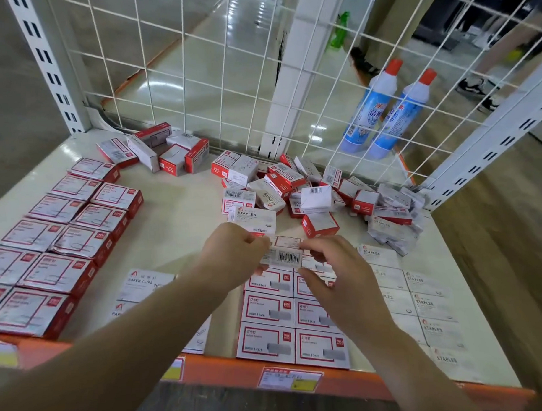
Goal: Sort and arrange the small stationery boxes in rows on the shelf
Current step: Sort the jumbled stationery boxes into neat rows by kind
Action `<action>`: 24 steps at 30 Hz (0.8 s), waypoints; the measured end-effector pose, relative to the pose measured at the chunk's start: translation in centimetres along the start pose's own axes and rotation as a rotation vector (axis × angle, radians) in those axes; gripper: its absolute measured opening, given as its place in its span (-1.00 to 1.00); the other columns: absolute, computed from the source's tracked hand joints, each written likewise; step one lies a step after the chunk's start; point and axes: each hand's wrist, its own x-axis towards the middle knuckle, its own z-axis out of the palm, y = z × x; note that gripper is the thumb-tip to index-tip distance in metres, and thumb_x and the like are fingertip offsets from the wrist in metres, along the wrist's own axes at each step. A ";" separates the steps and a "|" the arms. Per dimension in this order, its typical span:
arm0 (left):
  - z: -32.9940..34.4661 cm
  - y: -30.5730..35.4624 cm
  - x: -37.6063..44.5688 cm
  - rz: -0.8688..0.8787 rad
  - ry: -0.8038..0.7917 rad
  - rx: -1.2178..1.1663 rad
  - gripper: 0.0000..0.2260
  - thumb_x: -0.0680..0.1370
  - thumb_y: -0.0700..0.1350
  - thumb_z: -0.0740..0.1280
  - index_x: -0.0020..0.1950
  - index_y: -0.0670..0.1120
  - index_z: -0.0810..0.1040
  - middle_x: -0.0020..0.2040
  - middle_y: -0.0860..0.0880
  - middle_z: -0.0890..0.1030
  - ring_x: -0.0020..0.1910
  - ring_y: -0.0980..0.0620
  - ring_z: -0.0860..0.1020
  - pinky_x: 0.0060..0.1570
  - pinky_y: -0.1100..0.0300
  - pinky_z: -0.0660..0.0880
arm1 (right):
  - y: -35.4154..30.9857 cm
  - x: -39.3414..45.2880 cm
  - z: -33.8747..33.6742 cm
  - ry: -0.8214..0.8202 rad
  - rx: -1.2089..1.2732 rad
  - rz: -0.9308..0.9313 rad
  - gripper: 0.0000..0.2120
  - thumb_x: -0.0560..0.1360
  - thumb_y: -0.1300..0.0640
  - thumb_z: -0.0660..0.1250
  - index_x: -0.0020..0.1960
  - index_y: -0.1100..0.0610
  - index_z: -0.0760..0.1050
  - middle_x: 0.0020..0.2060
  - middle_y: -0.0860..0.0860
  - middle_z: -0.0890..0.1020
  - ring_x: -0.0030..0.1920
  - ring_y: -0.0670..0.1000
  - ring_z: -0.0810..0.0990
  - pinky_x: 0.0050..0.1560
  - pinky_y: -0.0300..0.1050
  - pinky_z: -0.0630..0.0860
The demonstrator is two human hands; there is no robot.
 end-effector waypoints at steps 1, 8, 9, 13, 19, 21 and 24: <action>0.0 0.0 0.0 0.009 0.008 0.025 -0.80 0.58 -0.06 0.24 -0.16 -0.11 0.56 -0.17 0.00 0.64 -0.31 0.03 0.61 -0.42 0.31 0.49 | 0.1 -0.1 0.0 -0.013 0.005 0.028 -0.67 0.39 0.24 0.46 0.14 0.11 0.52 -0.03 -0.16 0.49 -0.01 -0.25 0.39 -0.01 -0.56 0.36; -0.3 -0.5 -0.3 0.062 0.003 0.133 -0.97 0.55 -0.12 0.28 -0.05 -0.03 0.51 0.02 0.00 0.60 -0.30 0.12 0.52 -0.53 0.40 0.41 | 0.8 1.1 -1.3 -0.200 0.101 0.196 -0.70 0.53 0.16 0.28 0.26 0.04 0.46 0.00 -0.16 0.50 -0.04 -0.25 0.47 0.06 -0.38 0.44; -0.3 -0.5 -0.3 0.071 -0.005 0.141 -0.99 0.55 -0.12 0.30 -0.06 -0.02 0.51 0.00 0.01 0.61 -0.29 0.12 0.52 -0.52 0.40 0.40 | 0.7 1.6 -1.5 -0.259 0.106 0.196 -0.70 0.54 0.15 0.26 0.27 0.04 0.46 0.01 -0.15 0.51 -0.04 -0.25 0.47 0.03 -0.42 0.44; -0.2 -0.6 -0.6 0.131 -0.044 0.182 -0.95 0.53 -0.12 0.32 -0.11 0.03 0.54 -0.17 0.09 0.61 -0.29 0.13 0.55 -0.43 0.39 0.45 | -0.3 3.5 -1.6 -0.441 0.109 0.134 -0.69 0.56 0.12 0.23 0.30 0.03 0.44 0.08 -0.12 0.54 -0.04 -0.23 0.46 -0.10 -0.53 0.38; -0.2 -0.7 -0.9 0.159 -0.031 0.196 -0.84 0.52 -0.10 0.33 0.08 -0.04 0.60 -0.17 0.10 0.60 -0.27 0.14 0.56 -0.39 0.39 0.48 | -0.8 4.3 -1.3 -0.526 0.186 0.179 -0.70 0.56 0.14 0.24 0.29 0.01 0.44 -0.04 -0.21 0.51 -0.12 -0.33 0.45 -0.15 -0.58 0.36; -0.1 -0.7 -1.0 0.164 -0.031 0.170 -0.72 0.52 -0.11 0.34 0.23 -0.08 0.52 -0.04 0.05 0.62 -0.18 0.12 0.58 -0.33 0.39 0.49 | -0.7 4.1 -1.2 -0.516 0.220 0.218 -0.75 0.55 0.16 0.25 0.21 0.01 0.47 -0.10 -0.24 0.51 -0.12 -0.33 0.47 -0.15 -0.56 0.38; 0.0 -0.8 -1.2 0.152 -0.034 0.174 -0.62 0.53 -0.05 0.32 0.33 -0.06 0.43 0.21 -0.01 0.55 0.03 0.04 0.53 -0.15 0.26 0.52 | -0.6 3.9 -1.1 -0.423 0.268 0.282 -0.82 0.54 0.20 0.26 0.12 0.03 0.48 -0.14 -0.23 0.53 -0.11 -0.27 0.51 -0.14 -0.51 0.43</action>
